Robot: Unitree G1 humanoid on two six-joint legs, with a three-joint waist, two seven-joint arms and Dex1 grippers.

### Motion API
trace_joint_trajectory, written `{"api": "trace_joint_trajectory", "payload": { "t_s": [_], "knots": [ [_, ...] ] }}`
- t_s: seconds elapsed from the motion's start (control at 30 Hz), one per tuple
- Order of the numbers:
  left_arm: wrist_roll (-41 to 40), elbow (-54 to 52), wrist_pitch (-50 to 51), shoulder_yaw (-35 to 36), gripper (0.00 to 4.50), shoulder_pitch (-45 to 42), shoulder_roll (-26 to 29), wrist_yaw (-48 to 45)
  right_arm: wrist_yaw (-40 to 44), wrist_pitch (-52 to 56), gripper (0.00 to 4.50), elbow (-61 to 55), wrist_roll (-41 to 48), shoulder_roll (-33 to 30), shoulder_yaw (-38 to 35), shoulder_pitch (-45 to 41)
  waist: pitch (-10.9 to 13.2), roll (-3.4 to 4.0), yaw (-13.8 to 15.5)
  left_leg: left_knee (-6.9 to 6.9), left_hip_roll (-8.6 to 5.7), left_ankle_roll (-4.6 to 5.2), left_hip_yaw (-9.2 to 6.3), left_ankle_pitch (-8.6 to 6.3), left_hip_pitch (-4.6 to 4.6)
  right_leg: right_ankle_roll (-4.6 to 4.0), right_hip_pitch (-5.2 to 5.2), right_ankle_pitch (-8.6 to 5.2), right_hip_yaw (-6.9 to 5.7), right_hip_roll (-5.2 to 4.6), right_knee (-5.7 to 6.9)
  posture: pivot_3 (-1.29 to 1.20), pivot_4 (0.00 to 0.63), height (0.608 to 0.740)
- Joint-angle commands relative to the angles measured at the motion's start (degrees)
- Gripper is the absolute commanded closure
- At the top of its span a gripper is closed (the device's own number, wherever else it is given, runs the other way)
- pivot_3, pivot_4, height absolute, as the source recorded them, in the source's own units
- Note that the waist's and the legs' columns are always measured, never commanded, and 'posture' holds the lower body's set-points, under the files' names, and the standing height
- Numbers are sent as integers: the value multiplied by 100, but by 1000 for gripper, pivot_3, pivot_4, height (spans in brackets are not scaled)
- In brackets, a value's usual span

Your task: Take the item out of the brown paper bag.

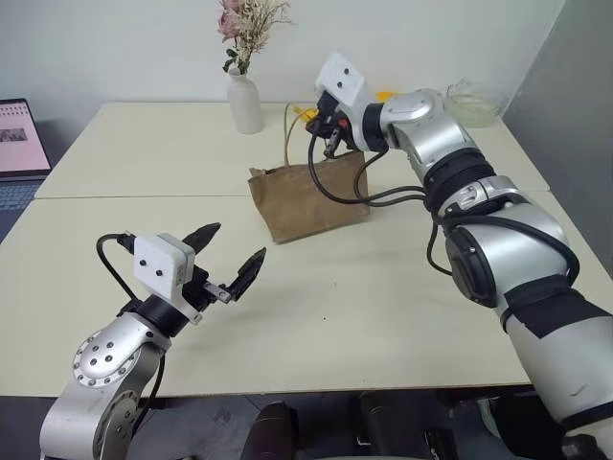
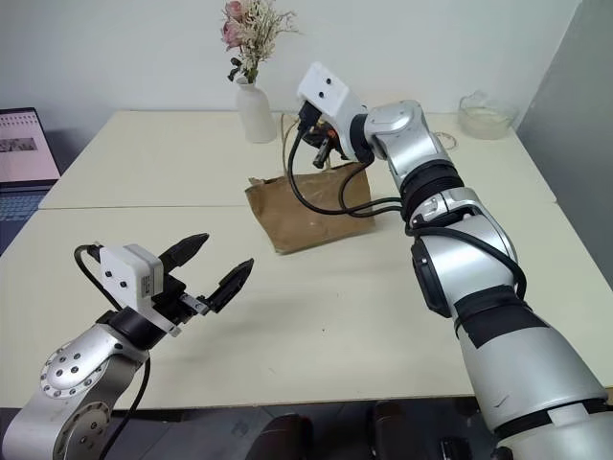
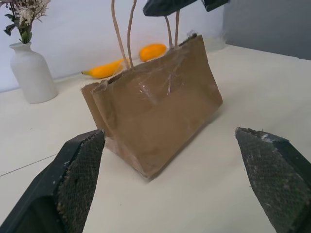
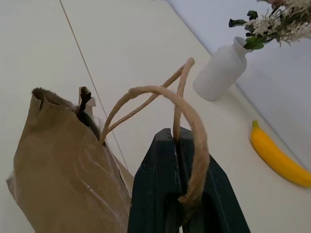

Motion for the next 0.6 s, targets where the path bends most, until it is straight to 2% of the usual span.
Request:
{"api": "trace_joint_trajectory", "payload": {
  "t_s": [0.03, 0.33, 0.6],
  "knots": [
    [16, -58, -170, 9, 0, -57, -4, -59, 220, -67, 4454, -449, 46, -119, 13, -139, 0, 0, 1, 0, 0, 0, 0, 0, 0, 0, 0, 0, 0, 0, 0, 0, 150, 740],
    [69, 106, -263, -8, 0, -194, 48, -194, 699, 108, 4454, -906, 118, -217, 50, -62, 0, 0, 2, 0, 0, 0, -1, 0, 0, 0, 0, 0, -1, 0, 0, 0, 150, 740],
    [129, 215, -334, -111, 0, -328, 33, -296, 623, 144, 4454, -890, -14, -297, 217, 105, 0, -1, 3, 0, 0, 0, -1, 0, 0, 0, 0, 0, -1, -1, 0, 0, 150, 740]
  ]
}}
